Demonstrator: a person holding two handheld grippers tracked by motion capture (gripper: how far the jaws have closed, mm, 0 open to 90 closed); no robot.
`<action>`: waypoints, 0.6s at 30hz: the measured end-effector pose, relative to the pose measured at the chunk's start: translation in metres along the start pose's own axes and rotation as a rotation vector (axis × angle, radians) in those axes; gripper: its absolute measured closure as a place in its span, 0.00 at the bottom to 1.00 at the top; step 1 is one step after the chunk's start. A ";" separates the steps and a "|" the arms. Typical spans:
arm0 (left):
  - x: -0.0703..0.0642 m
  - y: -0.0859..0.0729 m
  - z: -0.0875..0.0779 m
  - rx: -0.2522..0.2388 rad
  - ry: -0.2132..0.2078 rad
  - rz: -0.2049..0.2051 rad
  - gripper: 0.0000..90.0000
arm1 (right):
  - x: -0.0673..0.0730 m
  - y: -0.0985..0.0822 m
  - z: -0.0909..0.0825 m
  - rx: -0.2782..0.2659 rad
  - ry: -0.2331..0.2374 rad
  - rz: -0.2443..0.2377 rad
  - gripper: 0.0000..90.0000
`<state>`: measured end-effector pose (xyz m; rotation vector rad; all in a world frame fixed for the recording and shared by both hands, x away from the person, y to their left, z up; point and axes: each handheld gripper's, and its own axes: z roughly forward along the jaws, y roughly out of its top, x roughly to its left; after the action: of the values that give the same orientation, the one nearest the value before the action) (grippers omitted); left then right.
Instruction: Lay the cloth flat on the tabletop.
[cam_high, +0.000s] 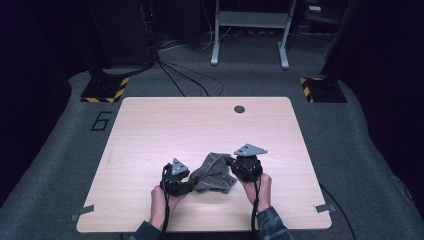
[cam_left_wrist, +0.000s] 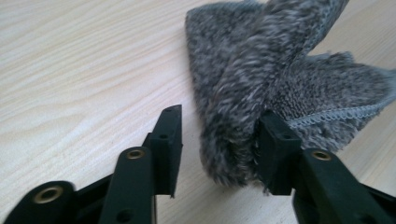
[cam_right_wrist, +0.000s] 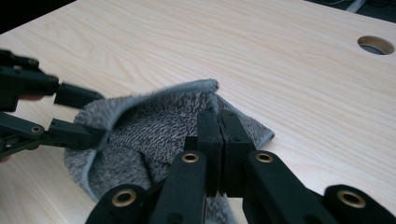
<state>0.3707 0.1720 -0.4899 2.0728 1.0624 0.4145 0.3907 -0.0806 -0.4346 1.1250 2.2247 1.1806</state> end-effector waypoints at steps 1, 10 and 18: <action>0.000 -0.001 0.001 0.001 0.001 -0.002 0.68 | -0.001 0.000 -0.001 -0.005 -0.004 0.002 0.99; 0.014 0.002 0.006 0.039 0.002 0.061 0.81 | -0.004 -0.002 -0.003 -0.007 -0.010 0.011 0.99; 0.054 0.020 0.014 0.083 0.008 0.000 0.60 | 0.011 -0.002 -0.001 0.004 0.018 -0.026 0.99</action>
<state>0.4221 0.2009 -0.4871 2.1453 1.1011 0.3847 0.3826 -0.0724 -0.4352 1.0879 2.2496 1.1809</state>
